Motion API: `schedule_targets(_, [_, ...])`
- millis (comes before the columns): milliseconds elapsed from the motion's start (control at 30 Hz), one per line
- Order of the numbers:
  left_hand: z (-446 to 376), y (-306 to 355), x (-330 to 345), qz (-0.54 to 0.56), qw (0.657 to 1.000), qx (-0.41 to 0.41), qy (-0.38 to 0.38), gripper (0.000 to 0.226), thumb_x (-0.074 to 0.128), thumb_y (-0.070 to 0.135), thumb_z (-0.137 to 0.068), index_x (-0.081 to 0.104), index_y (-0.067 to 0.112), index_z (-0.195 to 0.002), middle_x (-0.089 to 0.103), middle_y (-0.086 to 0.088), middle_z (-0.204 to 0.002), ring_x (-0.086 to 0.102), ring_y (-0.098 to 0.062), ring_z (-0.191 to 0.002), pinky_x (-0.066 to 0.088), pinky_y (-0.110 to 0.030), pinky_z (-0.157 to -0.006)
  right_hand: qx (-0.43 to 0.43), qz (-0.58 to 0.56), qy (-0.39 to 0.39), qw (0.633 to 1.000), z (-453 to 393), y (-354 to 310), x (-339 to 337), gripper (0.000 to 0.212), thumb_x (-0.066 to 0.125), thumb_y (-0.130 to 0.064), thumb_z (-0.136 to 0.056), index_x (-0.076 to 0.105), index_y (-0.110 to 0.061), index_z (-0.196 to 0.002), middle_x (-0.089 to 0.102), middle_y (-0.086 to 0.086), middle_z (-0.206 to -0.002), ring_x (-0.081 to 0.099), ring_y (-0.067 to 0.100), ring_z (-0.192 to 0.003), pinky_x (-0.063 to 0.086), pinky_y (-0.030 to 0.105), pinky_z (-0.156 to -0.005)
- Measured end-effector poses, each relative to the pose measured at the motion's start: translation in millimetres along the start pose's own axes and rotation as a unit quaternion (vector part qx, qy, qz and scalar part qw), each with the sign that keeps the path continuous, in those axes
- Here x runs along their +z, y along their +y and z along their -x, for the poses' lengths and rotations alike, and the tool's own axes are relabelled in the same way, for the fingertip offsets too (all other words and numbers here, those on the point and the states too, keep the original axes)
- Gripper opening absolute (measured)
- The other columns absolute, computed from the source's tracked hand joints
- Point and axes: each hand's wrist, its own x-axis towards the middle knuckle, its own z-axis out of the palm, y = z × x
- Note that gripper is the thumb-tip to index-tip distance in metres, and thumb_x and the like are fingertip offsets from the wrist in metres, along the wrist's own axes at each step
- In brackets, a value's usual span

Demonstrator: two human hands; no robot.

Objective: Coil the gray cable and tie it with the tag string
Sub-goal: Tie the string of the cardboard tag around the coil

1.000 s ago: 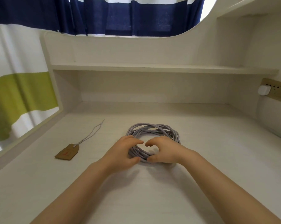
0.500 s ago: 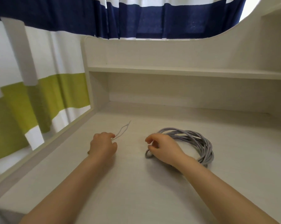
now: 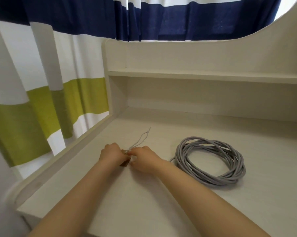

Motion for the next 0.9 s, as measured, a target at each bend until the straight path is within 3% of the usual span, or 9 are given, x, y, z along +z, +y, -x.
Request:
schedule_targets(167, [4,6,-2,0.050,0.998,-0.006,-0.041,0.033,0.065,0.031,-0.072,0.043,0.011,-0.056,0.054,-0.004,-0.059,0.053,-0.022,-0.062,0.038,-0.025,-0.051,0.016,-0.026,-0.009,0.999,-1,2,-3,0.033,0.051,-0.014,-0.082,0.063,-0.019,-0.113,0.063,0.008,-0.118,0.053,0.029,-0.109,0.046,0.037,-0.091])
schedule_targets(333, [10,17,-2,0.201,0.977,0.040,-0.063,0.034,0.066,0.015,-0.076,0.047,0.013,-0.049,0.048,-0.004,-0.050,0.045,-0.016,-0.048,0.034,-0.023,-0.045,0.079,-0.209,0.071,0.972,5,7,-11,0.038,0.054,-0.009,-0.083,0.053,-0.008,-0.121,0.062,0.015,-0.118,0.059,0.029,-0.104,0.048,0.036,-0.088])
schedule_targets(433, [21,31,-7,0.301,0.947,0.081,-0.076,0.024,0.064,0.008,-0.078,0.056,0.015,-0.057,0.054,-0.004,-0.057,0.050,-0.015,-0.052,0.039,-0.020,-0.045,0.157,-0.443,0.093,0.878,14,10,-22,0.038,0.059,-0.010,-0.085,0.046,-0.003,-0.121,0.058,0.022,-0.115,0.060,0.030,-0.089,0.053,0.033,-0.066])
schedule_targets(500, [28,41,-13,0.349,0.926,0.107,-0.093,0.019,0.061,0.003,-0.079,0.060,0.016,-0.064,0.059,-0.004,-0.064,0.056,-0.015,-0.057,0.046,-0.021,-0.050,0.165,-0.547,0.112,0.813,22,15,-34,0.020,0.057,-0.008,-0.086,0.053,-0.004,-0.105,0.062,0.018,-0.098,0.061,0.026,-0.079,0.052,0.025,-0.056])
schedule_targets(567, [35,49,-17,0.353,0.917,0.145,-0.117,0.017,0.060,0.002,-0.078,0.064,0.016,-0.069,0.061,-0.003,-0.066,0.057,-0.014,-0.058,0.046,-0.021,-0.053,0.153,-0.613,0.136,0.763,31,21,-46,0.007,0.054,-0.007,-0.087,0.059,-0.003,-0.091,0.063,0.010,-0.082,0.062,0.019,-0.069,0.051,0.022,-0.055])
schedule_targets(633, [44,58,-17,0.325,0.914,0.186,-0.153,0.017,0.062,0.005,-0.078,0.066,0.019,-0.071,0.062,0.002,-0.065,0.058,-0.010,-0.059,0.046,-0.020,-0.055,0.149,-0.643,0.154,0.735,41,29,-58,0.010,0.052,-0.008,-0.088,0.060,-0.001,-0.090,0.063,0.007,-0.078,0.060,0.016,-0.068,0.051,0.023,-0.060])
schedule_targets(767, [63,74,-14,0.233,0.901,0.259,-0.259,0.022,0.063,0.006,-0.076,0.066,0.025,-0.067,0.061,0.010,-0.061,0.057,0.002,-0.052,0.045,-0.013,-0.053,0.123,-0.634,0.220,0.731,61,41,-83,0.025,0.051,0.001,-0.088,0.050,0.001,-0.113,0.065,0.010,-0.076,0.058,0.016,-0.062,0.053,0.018,-0.051])
schedule_targets(900, [81,92,-2,0.165,0.889,0.278,-0.325,0.026,0.061,0.003,-0.074,0.061,0.026,-0.061,0.056,0.013,-0.054,0.053,-0.004,-0.055,0.046,-0.017,-0.057,0.111,-0.582,0.272,0.758,83,54,-100,0.018,0.049,0.002,-0.089,0.054,-0.005,-0.105,0.067,0.009,-0.076,0.058,0.013,-0.057,0.051,0.018,-0.050])
